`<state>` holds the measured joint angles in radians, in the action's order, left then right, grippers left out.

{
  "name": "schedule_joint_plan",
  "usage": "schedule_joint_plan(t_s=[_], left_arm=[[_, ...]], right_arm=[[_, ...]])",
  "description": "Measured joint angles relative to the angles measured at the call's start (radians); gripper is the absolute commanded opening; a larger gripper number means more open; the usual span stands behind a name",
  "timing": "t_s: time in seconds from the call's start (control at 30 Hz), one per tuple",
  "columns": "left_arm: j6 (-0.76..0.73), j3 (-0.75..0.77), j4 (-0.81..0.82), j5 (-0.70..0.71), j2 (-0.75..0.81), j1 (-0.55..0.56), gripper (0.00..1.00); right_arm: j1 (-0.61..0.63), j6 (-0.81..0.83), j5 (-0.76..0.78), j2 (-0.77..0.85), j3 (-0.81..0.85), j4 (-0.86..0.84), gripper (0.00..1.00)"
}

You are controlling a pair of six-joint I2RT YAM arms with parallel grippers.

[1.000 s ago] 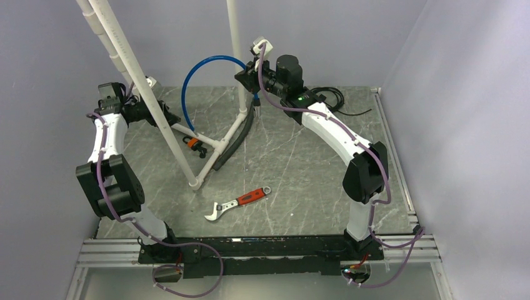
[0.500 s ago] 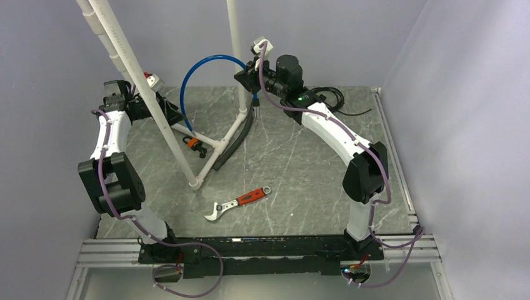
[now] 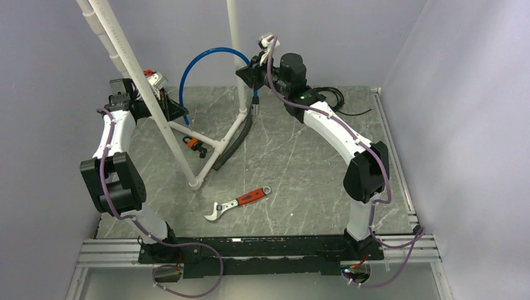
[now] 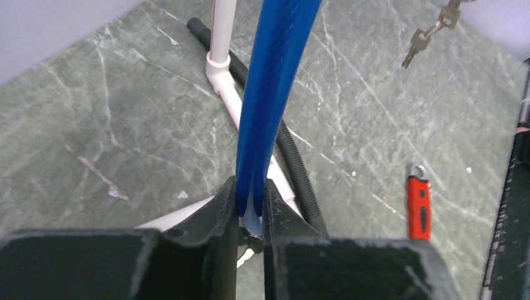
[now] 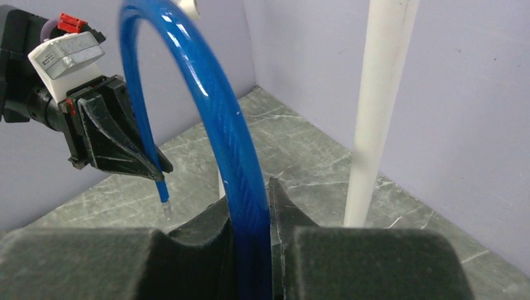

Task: Lock with the key
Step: Lock the lock.

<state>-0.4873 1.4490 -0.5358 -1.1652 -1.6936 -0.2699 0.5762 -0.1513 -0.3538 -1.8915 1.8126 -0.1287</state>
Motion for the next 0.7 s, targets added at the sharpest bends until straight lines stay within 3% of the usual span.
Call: schedule_joint_plan(t_s=[0.07, 0.23, 0.5, 0.7], left_arm=[[0.019, -0.006, 0.016, -0.006, 0.0, 0.001, 0.0], [0.138, -0.05, 0.114, -0.023, 0.013, 0.001, 0.0], [0.577, -0.234, 0.546, -0.032, 0.116, 0.002, 0.0], [0.855, -0.264, 0.808, -0.032, 0.147, 0.002, 0.0]], right_arm=[[-0.003, -0.027, 0.002, 0.0, 0.0, -0.001, 0.0], [-0.009, -0.127, 0.013, -0.001, -0.009, -0.023, 0.0], [-0.022, -0.421, 0.042, -0.043, -0.082, -0.126, 0.0], [-0.02, -0.65, 0.096, -0.131, -0.097, -0.18, 0.0]])
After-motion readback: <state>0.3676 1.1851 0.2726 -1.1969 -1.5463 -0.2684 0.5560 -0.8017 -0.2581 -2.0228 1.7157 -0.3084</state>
